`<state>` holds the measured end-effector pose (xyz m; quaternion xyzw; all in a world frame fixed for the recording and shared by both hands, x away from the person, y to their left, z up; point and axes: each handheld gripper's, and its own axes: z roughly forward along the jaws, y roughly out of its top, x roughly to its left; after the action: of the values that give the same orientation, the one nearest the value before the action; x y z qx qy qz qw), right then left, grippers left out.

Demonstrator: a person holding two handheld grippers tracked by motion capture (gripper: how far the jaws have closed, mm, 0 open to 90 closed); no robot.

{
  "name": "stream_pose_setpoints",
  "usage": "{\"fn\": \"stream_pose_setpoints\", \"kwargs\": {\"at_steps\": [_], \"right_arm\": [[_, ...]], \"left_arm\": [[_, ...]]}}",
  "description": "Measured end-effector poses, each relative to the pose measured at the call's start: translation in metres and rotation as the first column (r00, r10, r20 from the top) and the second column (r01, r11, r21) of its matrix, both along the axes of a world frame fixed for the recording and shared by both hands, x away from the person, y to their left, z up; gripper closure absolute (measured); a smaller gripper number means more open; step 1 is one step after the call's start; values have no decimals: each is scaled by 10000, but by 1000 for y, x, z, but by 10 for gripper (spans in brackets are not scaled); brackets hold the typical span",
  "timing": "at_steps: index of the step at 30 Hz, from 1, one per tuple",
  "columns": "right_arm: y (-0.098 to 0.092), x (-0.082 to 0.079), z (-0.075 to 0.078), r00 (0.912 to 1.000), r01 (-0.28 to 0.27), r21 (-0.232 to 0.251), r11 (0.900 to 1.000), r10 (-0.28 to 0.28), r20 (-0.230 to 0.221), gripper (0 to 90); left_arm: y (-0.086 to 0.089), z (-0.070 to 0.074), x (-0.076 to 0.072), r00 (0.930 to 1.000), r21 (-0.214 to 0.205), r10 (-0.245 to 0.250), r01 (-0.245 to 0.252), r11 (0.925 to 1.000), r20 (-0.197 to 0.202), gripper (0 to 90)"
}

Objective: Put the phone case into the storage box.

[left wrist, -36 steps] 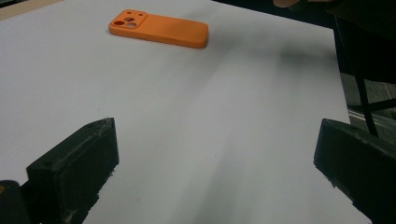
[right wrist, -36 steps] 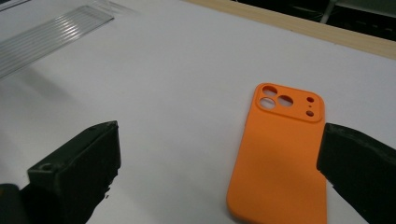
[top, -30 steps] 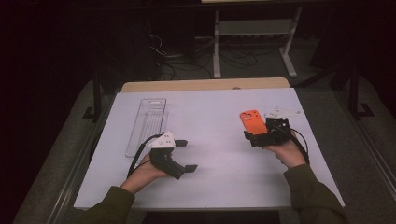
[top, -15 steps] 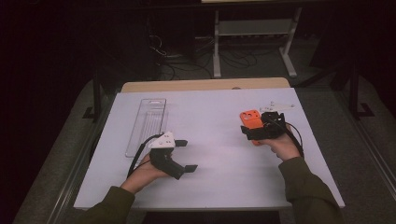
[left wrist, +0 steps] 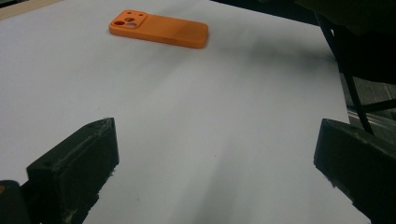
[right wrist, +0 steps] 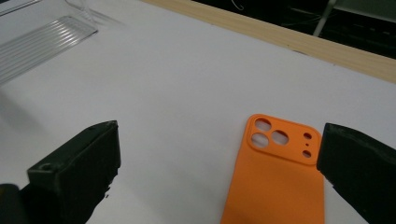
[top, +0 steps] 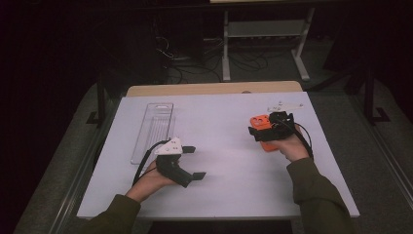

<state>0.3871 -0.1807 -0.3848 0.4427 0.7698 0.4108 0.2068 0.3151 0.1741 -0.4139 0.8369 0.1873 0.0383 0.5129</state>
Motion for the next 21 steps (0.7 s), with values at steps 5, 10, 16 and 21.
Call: {"fn": "stream_pose_setpoints", "kwargs": {"at_steps": [5, 10, 16, 21], "right_arm": [[-2, 6, 1, 9997, 205, -47, 9998, -205, 108, 0], [-4, 11, 0, 9992, 404, -81, 9992, -404, 37, 0], [-6, 13, -4, 9979, 645, -289, 9975, -648, -85, 0], [-8, 13, -7, 9962, 835, -455, 9955, -846, -228, 0]], "left_arm": [[0, 0, 0, 10000, 39, -41, 40, 10000, 49, 0], [0, 0, 1, 10000, 14, -29, 29, 10000, 70, 0], [0, 0, 0, 10000, 20, -12, 12, 10000, 49, 0], [0, 0, 0, 10000, -21, 8, -8, 10000, 11, 0]]}}
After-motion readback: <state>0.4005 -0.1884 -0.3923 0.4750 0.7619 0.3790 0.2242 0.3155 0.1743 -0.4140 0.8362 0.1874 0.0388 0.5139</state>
